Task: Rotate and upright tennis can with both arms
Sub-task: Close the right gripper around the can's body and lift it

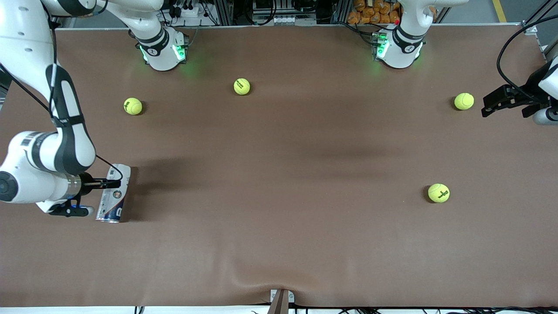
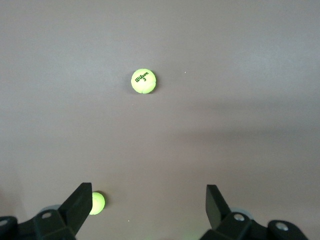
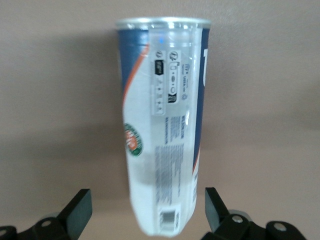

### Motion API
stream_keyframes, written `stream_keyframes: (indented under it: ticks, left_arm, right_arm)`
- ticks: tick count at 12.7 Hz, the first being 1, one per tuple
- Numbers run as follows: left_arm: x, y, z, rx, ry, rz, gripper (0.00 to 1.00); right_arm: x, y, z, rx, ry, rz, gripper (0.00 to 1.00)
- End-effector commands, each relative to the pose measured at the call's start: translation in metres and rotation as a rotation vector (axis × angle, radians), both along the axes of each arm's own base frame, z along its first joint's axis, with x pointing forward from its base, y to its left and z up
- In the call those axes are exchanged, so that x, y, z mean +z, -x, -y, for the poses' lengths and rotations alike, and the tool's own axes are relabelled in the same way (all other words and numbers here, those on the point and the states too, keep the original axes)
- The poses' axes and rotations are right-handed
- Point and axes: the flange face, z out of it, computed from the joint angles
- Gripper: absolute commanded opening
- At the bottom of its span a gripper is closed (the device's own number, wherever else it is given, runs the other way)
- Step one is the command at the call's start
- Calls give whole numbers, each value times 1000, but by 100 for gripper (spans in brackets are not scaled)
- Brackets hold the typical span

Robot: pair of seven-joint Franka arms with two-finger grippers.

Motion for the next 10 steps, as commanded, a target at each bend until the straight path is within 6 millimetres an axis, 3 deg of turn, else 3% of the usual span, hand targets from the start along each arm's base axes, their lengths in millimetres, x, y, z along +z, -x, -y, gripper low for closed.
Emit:
stream_keyframes:
  ticks: [1, 3, 10]
  left_arm:
    - [1, 1, -2, -21, -1, -5, 100]
    - [1, 1, -3, -19, 1, -5, 100]
    - [0, -1, -4, -16, 0, -7, 100]
  right_arm:
    - [-34, 6, 16, 50, -32, -7, 100]
    - [-51, 5, 17, 87, -41, 5, 100]
    - [-71, 1, 12, 97, -36, 34, 100]
